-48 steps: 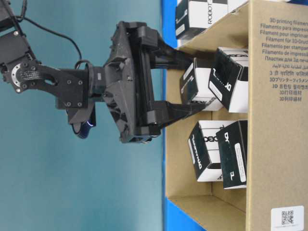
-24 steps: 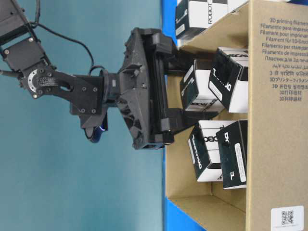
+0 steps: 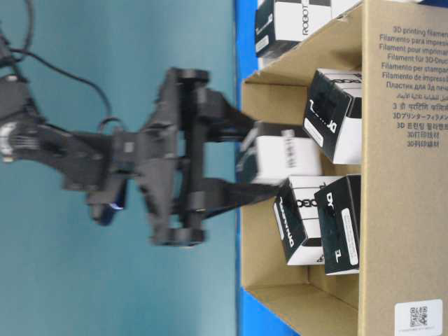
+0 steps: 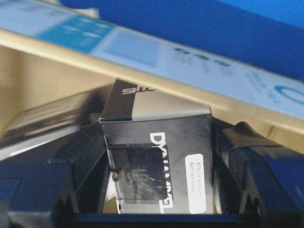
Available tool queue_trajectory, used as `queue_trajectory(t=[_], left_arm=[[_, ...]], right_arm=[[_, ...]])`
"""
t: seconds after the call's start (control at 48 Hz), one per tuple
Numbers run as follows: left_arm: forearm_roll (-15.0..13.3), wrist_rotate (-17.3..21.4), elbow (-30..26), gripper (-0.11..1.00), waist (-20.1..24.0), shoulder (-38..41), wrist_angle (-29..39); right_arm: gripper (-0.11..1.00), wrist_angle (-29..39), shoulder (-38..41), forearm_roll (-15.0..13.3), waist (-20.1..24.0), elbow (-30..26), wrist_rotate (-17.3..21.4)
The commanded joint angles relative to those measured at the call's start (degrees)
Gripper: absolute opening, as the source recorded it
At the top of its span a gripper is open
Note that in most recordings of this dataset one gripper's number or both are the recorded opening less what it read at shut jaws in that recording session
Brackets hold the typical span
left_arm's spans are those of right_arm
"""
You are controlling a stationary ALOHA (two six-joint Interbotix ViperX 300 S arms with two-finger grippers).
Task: Pick a box that is randomly placed inside the cardboard box.
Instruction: 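Lift the held box out and carry it right over the white tray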
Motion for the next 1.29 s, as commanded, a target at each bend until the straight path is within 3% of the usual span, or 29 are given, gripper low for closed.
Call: queue_trajectory(t=[0.0, 0.375, 0.645, 1.124, 1.27], left_arm=[[0.18, 0.09, -0.7, -0.07, 0.18, 0.26, -0.26], [0.18, 0.09, -0.62, -0.07, 0.26, 0.26, 0.79], [0.18, 0.09, -0.7, -0.07, 1.32, 0.0, 1.23], [0.18, 0.09, -0.97, -0.07, 2.02, -0.88, 1.32], [0.18, 0.18, -0.97, -0.07, 2.02, -0.97, 1.32]], right_arm=[[0.61, 1.14, -2.46, -0.44, -0.62, -1.67, -0.35], [0.61, 10.81, -14.41, -0.7, -0.18, -1.67, -0.97], [0.61, 13.18, -20.21, -0.26, 2.55, 2.02, 1.85], [0.61, 7.03, -30.85, -0.18, 8.44, 22.94, 17.14], [0.61, 2.99, -31.82, -0.09, 9.93, 27.07, 20.04]])
